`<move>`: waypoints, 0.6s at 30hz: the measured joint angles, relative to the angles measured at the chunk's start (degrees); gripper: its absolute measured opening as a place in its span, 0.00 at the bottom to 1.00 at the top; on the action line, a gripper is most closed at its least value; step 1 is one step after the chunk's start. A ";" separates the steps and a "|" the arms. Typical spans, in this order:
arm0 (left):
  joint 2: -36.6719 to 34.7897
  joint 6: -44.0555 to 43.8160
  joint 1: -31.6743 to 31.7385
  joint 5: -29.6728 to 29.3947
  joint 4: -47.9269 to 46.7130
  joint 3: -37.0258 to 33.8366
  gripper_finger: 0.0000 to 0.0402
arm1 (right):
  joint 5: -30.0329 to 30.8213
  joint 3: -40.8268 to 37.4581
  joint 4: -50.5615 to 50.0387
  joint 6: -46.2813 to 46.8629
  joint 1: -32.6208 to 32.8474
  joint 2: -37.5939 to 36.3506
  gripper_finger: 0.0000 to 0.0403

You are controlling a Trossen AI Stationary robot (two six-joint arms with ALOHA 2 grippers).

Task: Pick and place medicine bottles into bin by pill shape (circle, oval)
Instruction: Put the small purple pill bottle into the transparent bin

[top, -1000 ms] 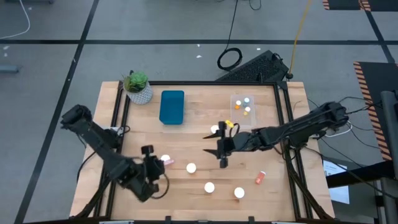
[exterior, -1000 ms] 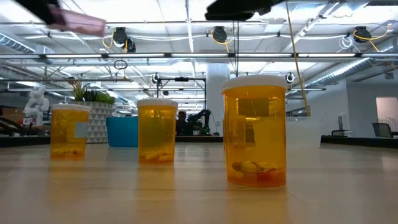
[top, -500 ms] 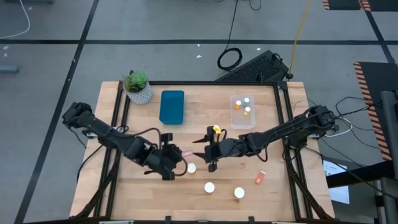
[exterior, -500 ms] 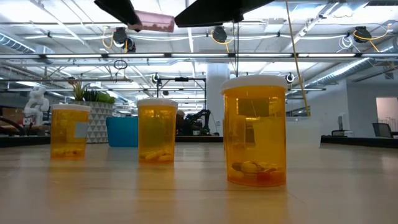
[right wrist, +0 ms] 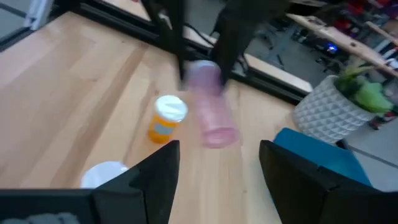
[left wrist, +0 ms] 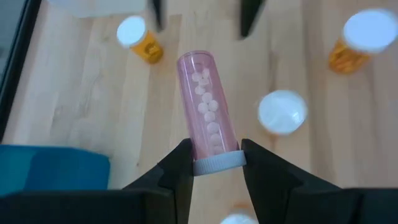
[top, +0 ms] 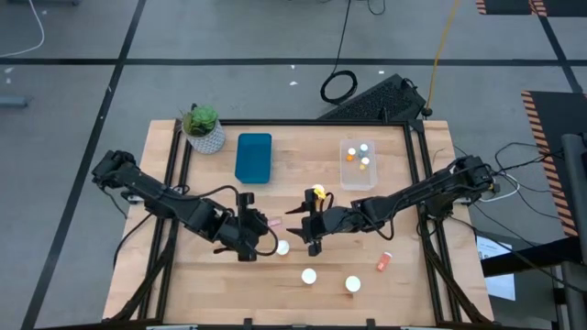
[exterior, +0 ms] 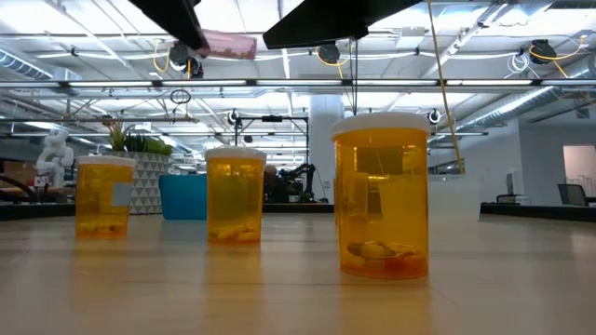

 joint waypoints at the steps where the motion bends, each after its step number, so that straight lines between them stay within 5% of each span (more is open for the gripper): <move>1: 0.00 -0.33 0.04 0.01 -0.76 0.00 0.32 | -0.24 0.00 -0.20 0.29 0.02 0.00 0.54; 18: 0.00 2.02 0.05 0.72 4.41 0.00 0.32 | -4.00 0.00 2.15 0.55 -0.07 0.08 0.54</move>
